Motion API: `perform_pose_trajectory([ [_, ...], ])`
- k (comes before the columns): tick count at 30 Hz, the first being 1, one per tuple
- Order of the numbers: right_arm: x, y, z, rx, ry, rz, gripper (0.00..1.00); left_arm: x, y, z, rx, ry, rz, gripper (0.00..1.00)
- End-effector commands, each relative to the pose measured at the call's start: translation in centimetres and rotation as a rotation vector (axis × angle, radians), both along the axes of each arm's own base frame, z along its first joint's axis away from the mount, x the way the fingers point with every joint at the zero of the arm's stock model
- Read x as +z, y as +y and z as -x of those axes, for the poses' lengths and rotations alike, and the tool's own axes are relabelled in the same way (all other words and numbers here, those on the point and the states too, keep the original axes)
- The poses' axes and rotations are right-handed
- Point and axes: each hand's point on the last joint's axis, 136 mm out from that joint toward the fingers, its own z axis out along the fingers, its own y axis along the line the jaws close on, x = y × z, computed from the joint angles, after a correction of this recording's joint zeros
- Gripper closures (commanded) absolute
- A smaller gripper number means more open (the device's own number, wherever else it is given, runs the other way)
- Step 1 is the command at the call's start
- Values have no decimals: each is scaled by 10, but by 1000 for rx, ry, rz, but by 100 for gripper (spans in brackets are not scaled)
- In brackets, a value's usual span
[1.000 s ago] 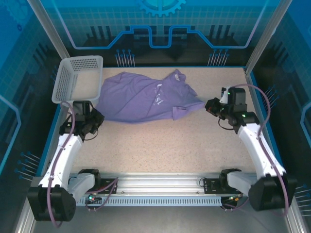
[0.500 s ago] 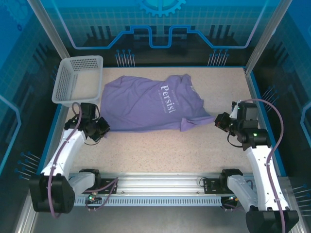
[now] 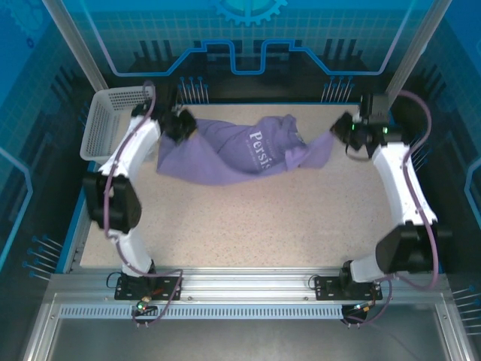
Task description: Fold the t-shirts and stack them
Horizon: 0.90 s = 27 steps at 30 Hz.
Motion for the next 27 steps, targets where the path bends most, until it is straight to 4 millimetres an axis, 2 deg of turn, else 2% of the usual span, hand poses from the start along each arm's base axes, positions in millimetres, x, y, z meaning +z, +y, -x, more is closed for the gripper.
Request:
perform_pose_trajectory([
  [1,102,0,-38,-17,-226,41,100,99,-14,-41,-119,-217,-17,100],
  [2,125,2,-42,-4,-265,44,100,135,-18,-47,-144,-322,-7,100],
  [3,156,3,-39,3,-329,57,100,189,-19,-43,-156,-482,7,100],
  [4,185,4,-33,13,-398,79,100,228,-19,-34,-159,-599,9,100],
  [6,231,2,-7,7,-516,126,100,280,-15,-7,-173,-753,-19,100],
  [8,266,-2,28,7,-621,173,100,320,-15,32,-204,-868,-40,100],
  [10,284,-6,65,4,-695,209,100,337,-13,68,-225,-914,-58,100],
  [11,289,-5,85,15,-734,217,100,337,-13,86,-243,-918,-63,100],
  [13,282,-3,115,34,-762,221,100,322,-16,113,-288,-891,-61,100],
  [16,240,7,148,103,-710,203,100,273,-18,153,-340,-796,-47,100],
  [19,192,24,191,193,-686,129,100,207,-9,204,-319,-704,-48,100],
  [21,161,27,213,198,-656,79,100,156,1,235,-282,-621,-56,100],
  [24,115,30,225,241,-528,92,100,86,11,264,-239,-472,-58,100],
  [26,92,27,221,240,-443,115,100,64,10,268,-214,-425,-19,100],
  [27,87,28,217,248,-425,116,100,59,8,264,-205,-420,11,100],
])
